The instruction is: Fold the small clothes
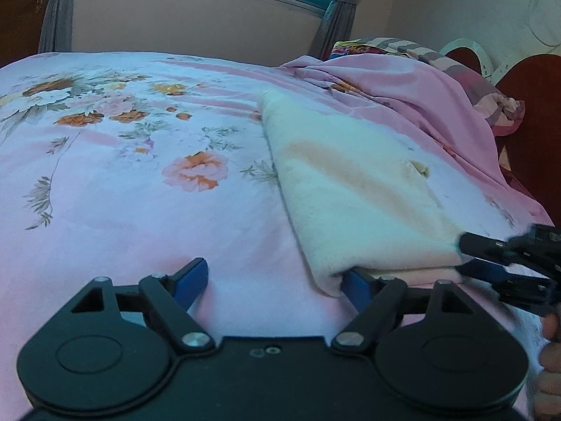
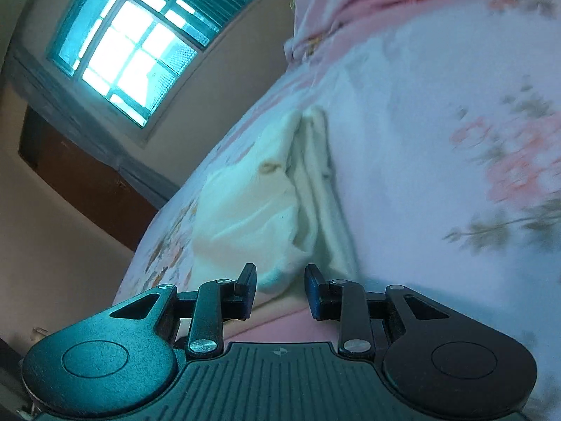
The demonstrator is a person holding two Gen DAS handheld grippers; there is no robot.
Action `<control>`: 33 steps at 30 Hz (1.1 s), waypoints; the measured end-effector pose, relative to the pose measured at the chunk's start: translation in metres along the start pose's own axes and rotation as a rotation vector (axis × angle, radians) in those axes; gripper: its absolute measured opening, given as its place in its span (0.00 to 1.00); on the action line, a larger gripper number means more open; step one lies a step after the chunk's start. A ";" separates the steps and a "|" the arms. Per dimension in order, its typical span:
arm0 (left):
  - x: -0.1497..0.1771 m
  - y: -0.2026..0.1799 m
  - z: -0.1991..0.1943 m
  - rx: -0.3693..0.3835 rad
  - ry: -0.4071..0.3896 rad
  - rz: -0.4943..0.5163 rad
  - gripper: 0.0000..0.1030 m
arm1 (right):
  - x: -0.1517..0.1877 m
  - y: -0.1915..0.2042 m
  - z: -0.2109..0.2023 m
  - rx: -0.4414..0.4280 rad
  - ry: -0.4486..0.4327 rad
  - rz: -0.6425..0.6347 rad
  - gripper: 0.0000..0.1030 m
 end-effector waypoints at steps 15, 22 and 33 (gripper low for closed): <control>0.004 0.004 -0.005 -0.027 -0.003 0.003 0.79 | -0.005 -0.020 -0.006 0.025 -0.001 0.005 0.06; 0.009 0.011 -0.032 0.039 -0.069 -0.047 0.77 | -0.048 0.001 -0.026 0.045 -0.149 -0.163 0.39; -0.042 0.054 0.014 0.015 -0.086 -0.166 0.81 | -0.066 0.023 0.063 0.075 0.014 -0.307 0.39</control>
Point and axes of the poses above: each gripper's, at about its wrist camera, not at the fingertips, and z roughly the way its jaws point, y to its left, x to its underside, the point moved 6 cm from there along z, roughly the way its jaws point, and after that the axes turned 7 degrees about x, right-handed, at the moved point
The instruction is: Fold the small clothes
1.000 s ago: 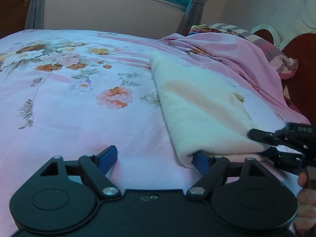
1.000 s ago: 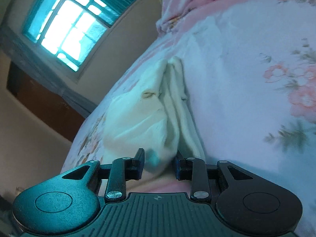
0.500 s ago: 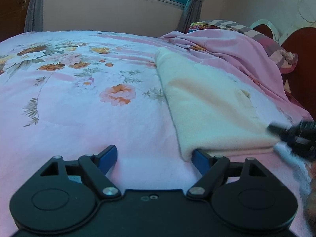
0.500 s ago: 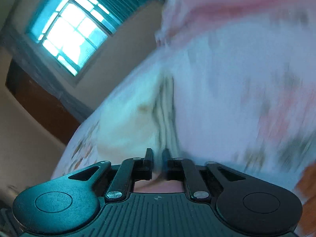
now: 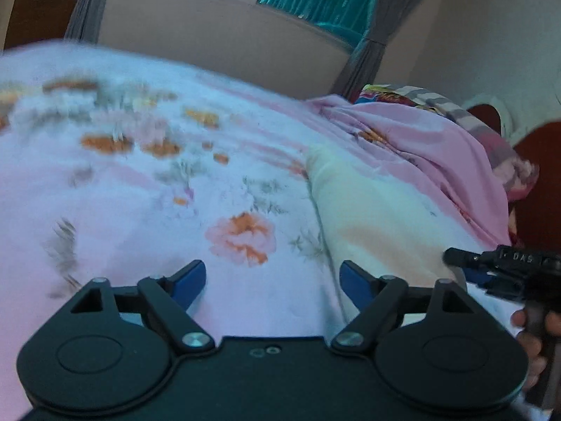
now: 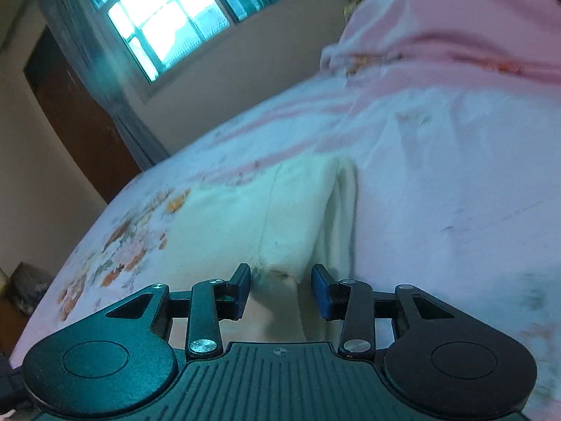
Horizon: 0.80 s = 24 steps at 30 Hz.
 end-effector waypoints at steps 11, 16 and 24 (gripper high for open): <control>0.012 0.006 0.000 0.020 -0.018 0.004 0.83 | 0.010 -0.019 0.019 0.064 -0.023 -0.016 0.05; -0.002 0.008 0.000 0.010 -0.018 0.026 0.82 | 0.012 -0.021 0.005 0.091 -0.046 -0.042 0.05; -0.037 -0.028 0.039 0.052 -0.005 0.162 0.83 | 0.010 -0.033 0.001 0.103 -0.012 -0.020 0.05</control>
Point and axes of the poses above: each gripper's, at about its wrist camera, not at the fingertips, and z roughly the way its jaws point, y to its left, x to its underside, the point moved 6 cm from there along z, roughly the way its jaws point, and after that the axes turned 7 degrees about x, right-handed, at the moved point
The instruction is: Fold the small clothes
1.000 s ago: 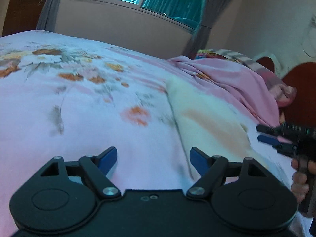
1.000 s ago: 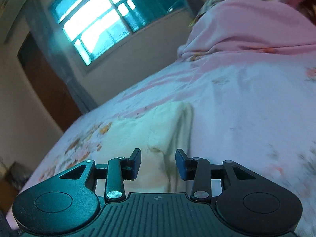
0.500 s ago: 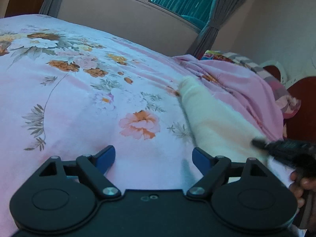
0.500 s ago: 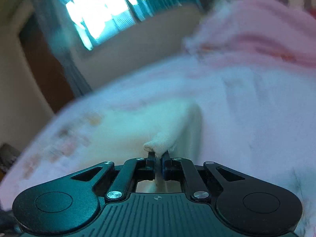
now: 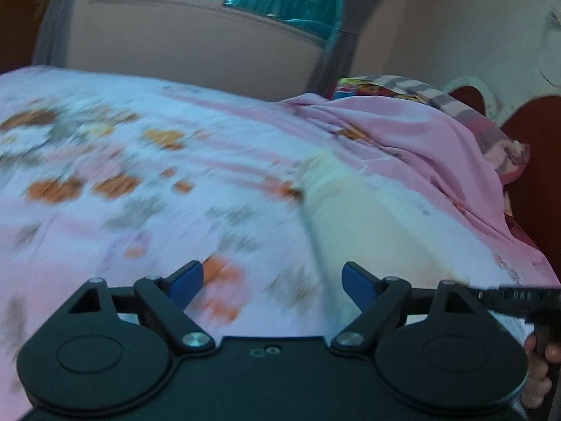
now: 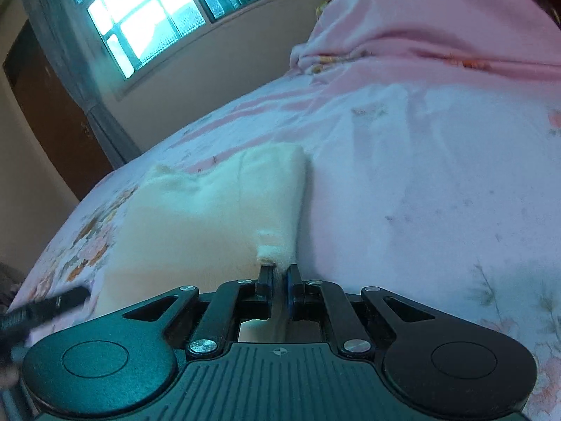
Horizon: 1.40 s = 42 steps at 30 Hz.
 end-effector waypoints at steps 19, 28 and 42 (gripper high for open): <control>-0.030 0.003 0.107 -0.119 0.085 0.063 0.99 | -0.041 0.031 0.064 0.067 -0.025 -0.322 0.05; -0.040 -0.017 0.069 -0.107 0.094 0.138 0.90 | -0.045 0.023 0.028 0.088 -0.060 -0.282 0.12; -0.015 -0.042 0.054 -0.178 0.145 0.286 0.89 | -0.013 0.036 0.024 0.078 0.042 -0.222 0.65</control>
Point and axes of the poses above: each gripper's, at about its wrist camera, not at the fingertips, and z roughly the way its jaws point, y to its left, x to its underside, the point moved 6 cm from there along z, roughly the way its jaws point, and after that the axes turned 7 degrees about x, right-handed, at the moved point
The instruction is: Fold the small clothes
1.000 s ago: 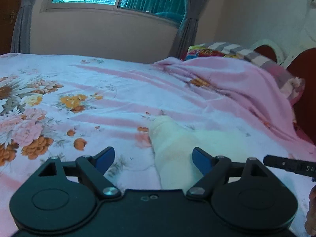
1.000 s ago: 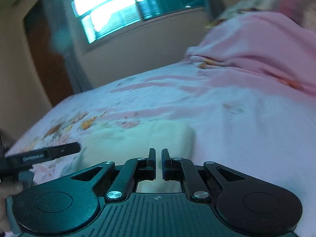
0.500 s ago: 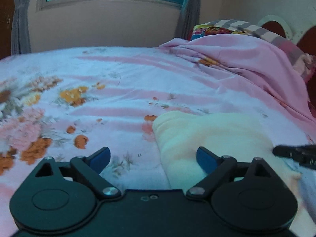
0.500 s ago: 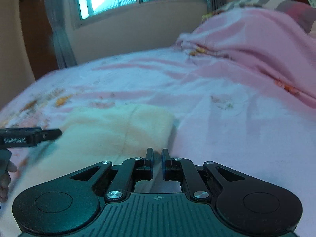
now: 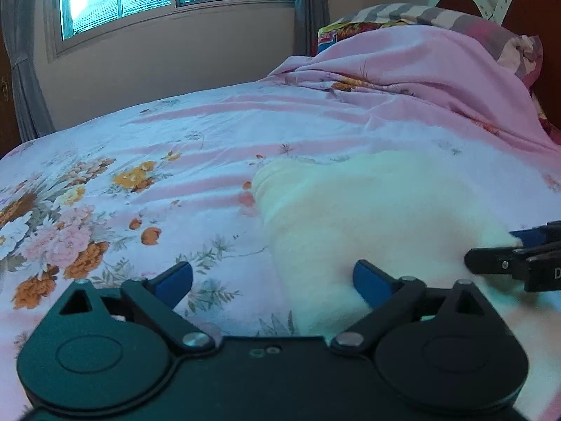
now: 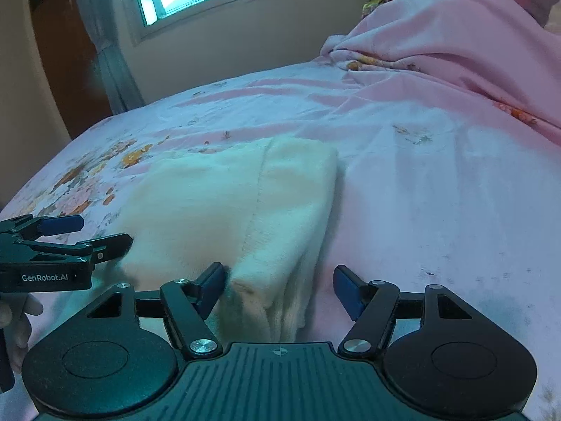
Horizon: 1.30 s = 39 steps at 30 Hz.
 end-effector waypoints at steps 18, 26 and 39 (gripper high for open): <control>0.081 -0.020 -0.083 0.068 0.057 -0.057 0.88 | 0.069 0.011 -0.086 -0.001 0.021 0.000 0.65; 0.101 -0.026 -0.108 0.035 0.061 0.030 0.85 | 0.082 0.013 -0.106 0.010 0.010 -0.039 0.61; 0.111 0.021 -0.100 0.037 0.055 -0.141 0.83 | 0.080 0.011 -0.080 0.030 0.021 -0.014 0.33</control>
Point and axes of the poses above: each gripper's, at about its wrist camera, not at the fingertips, and z roughly the way its jaws point, y to its left, x to its underside, the point moved 6 cm from there along z, roughly the way its jaws point, and after that the axes turned 7 degrees about x, right-handed, at the moved point
